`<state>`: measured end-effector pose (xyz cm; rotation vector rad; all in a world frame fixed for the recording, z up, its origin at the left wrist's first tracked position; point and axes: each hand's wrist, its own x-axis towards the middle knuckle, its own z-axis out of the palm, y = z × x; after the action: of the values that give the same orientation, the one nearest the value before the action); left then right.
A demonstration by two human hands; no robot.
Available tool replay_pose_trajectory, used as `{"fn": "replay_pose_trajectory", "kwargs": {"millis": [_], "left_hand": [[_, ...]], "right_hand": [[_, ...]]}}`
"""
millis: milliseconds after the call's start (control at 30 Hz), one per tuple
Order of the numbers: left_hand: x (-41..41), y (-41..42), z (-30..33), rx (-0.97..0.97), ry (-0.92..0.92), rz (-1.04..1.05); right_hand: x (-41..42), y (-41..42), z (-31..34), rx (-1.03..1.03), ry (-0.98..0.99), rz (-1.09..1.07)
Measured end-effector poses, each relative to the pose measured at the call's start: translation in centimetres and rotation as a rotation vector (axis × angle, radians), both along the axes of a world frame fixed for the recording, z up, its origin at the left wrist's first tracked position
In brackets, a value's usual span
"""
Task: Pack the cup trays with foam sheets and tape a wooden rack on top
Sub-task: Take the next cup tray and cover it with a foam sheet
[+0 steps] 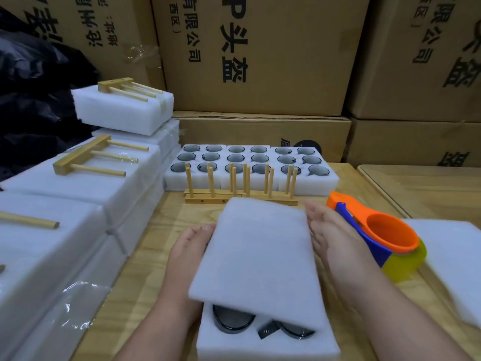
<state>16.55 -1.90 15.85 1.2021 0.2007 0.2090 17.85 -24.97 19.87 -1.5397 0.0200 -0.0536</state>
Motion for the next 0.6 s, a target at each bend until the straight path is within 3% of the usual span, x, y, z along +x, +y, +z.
{"fn": "replay_pose_trajectory", "kwargs": {"millis": [133,367,600], "left_hand": [[-0.2,-0.6,0.4,-0.141,0.004,-0.026],[-0.5,-0.7,1.2,-0.160,0.002,-0.078],[-0.5,-0.6,1.1,-0.182,-0.031,-0.164]], "right_hand": [[-0.2,0.4,0.0,-0.090,0.122,0.021],[-0.4,0.7,0.1,-0.160,0.182,0.099],[-0.5,0.9,0.1,-0.027,0.186,0.206]]}}
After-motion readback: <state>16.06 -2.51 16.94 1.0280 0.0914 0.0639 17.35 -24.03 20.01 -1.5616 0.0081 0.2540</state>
